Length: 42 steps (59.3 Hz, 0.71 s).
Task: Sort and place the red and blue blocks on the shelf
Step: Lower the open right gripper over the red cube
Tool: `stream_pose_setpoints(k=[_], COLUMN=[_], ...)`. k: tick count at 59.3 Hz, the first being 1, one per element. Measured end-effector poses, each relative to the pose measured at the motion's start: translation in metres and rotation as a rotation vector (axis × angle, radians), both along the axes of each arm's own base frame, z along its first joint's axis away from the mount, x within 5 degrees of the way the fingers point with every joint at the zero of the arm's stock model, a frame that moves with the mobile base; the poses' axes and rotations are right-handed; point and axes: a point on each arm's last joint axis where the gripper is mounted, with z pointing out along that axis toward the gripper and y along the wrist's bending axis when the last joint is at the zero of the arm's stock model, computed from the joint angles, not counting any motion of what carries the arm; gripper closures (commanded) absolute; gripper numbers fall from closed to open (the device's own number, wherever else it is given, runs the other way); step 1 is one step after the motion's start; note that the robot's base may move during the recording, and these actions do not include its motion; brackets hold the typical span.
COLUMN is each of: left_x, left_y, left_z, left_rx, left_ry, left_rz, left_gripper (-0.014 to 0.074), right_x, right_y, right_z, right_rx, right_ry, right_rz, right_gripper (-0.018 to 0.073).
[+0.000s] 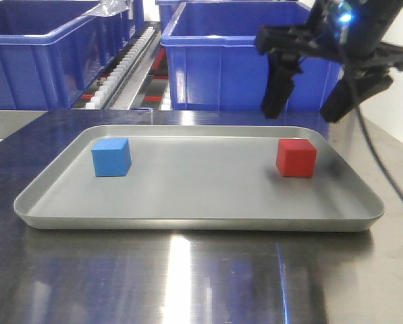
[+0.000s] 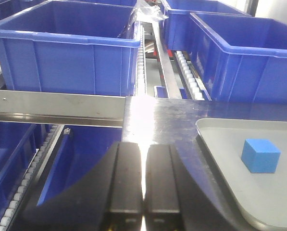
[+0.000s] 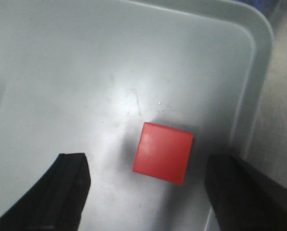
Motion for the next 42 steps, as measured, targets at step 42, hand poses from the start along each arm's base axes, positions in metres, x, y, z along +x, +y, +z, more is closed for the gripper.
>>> stream_pose_setpoints(k=[42], left_x=[0.0], left_y=[0.0], left_z=[0.0], left_rx=[0.0], left_ry=[0.0], left_rz=[0.0], left_gripper=[0.047], right_x=[0.02], right_y=[0.004], right_z=[-0.049], right_rx=[-0.094], right_ry=[0.087], right_rz=[-0.01], right_gripper=[-0.0041])
